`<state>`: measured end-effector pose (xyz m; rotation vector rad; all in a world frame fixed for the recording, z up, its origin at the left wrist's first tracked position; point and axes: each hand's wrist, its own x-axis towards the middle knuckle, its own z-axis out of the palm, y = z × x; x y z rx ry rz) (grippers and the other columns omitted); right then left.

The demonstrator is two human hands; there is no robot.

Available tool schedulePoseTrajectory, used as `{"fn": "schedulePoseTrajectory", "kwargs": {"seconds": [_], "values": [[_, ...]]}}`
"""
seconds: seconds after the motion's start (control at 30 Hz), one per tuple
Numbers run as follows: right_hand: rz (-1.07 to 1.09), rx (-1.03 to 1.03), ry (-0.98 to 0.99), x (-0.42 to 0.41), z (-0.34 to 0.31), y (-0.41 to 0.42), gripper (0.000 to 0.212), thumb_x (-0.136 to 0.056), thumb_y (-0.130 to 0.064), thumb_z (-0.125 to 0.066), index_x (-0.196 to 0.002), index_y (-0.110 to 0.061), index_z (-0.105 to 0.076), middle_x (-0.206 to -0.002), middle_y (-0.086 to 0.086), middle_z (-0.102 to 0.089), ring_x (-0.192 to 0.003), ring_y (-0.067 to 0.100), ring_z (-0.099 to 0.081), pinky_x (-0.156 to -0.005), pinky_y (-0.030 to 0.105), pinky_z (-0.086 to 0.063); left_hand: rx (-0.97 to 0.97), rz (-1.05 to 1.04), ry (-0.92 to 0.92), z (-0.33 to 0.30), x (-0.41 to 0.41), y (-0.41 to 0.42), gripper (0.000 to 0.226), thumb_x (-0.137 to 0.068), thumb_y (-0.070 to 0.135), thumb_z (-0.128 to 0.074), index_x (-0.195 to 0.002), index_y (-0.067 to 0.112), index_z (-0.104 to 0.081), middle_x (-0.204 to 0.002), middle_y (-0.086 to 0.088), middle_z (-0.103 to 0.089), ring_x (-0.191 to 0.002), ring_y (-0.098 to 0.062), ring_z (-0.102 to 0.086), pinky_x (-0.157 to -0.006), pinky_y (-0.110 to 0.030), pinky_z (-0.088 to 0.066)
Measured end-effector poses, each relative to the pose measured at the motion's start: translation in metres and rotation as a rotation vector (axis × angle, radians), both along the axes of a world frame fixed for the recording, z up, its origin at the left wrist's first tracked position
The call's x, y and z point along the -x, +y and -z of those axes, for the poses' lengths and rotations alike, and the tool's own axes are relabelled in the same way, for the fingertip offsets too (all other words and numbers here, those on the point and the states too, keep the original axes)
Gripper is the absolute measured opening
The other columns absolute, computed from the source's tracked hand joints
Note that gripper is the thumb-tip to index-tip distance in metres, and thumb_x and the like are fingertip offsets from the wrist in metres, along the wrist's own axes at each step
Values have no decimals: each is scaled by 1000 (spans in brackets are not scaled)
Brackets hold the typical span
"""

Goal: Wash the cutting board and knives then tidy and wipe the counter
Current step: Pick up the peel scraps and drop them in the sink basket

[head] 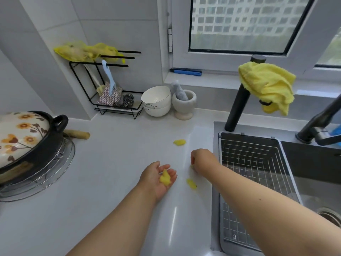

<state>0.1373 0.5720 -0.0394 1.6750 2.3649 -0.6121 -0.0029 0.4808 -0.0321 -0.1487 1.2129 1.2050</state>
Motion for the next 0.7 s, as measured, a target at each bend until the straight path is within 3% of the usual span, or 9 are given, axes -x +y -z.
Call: {"fn": "schedulePoseTrajectory", "kwargs": {"seconds": [0.1, 0.17, 0.23, 0.33, 0.43, 0.53, 0.6, 0.7], "values": [[40, -24, 280, 5, -4, 0, 13, -86, -7, -60, -96, -7, -69, -93, 4, -66, -89, 22, -62, -70, 24, -44, 10, 22, 9, 0, -2, 5, 38, -101, 28, -37, -89, -3, -54, -79, -17, -54, -70, -26, -56, -56, -33, -55], [52, 93, 552, 12, -14, -6, 5, -85, -17, -70, -86, -12, -69, -74, -3, -63, -68, 13, -61, -63, 24, -50, 5, 32, -8, -1, -3, 8, 39, -102, 29, -36, -91, -3, -55, -82, -18, -55, -71, -27, -57, -64, -36, -51], [-30, 213, 626, 20, -23, -10, 12, -85, -27, -71, -78, -17, -70, -68, -7, -64, -61, 4, -58, -60, 17, -49, -19, 34, -51, -3, -4, 10, 38, -102, 29, -35, -96, -3, -57, -87, -19, -58, -74, -28, -58, -68, -38, -51], [-72, 120, 595, 29, -21, -1, 23, -91, -37, -63, -81, -19, -72, -88, -2, -65, -76, 9, -57, -71, 21, -45, -47, 5, -90, -2, -4, 13, 36, -102, 25, -36, -96, -2, -59, -83, -18, -60, -73, -26, -60, -68, -37, -52], [0, -94, 485, 28, -7, 23, 31, -94, -31, -57, -121, -17, -64, -126, 4, -56, -112, 20, -55, -97, 30, -42, -35, -2, -87, -1, 2, 14, 38, -102, 26, -35, -92, -2, -58, -77, -16, -56, -71, -24, -58, -58, -31, -56], [-85, -41, 273, 29, 10, 41, 53, -96, -22, -53, -146, -19, -39, -156, 3, -28, -140, 26, -30, -113, 34, -27, -20, -22, -85, 2, 10, 11, 40, -102, 29, -35, -91, -3, -58, -77, -17, -56, -72, -25, -58, -50, -29, -57], [-166, -25, 163, 33, 19, 43, 50, -93, -16, -54, -142, -16, -45, -154, 2, -31, -137, 28, -32, -110, 34, -32, -12, -37, -87, 5, 16, 8, 41, -102, 29, -35, -92, -4, -57, -78, -17, -55, -72, -26, -58, -49, -32, -56], [-156, -145, 179, 37, 27, 39, 29, -87, -5, -54, -112, -9, -67, -123, 9, -53, -115, 30, -50, -89, 29, -43, -4, -40, -83, 7, 21, 5, 42, -101, 31, -35, -94, -4, -57, -78, -17, -56, -72, -27, -59, -51, -33, -57]]}}
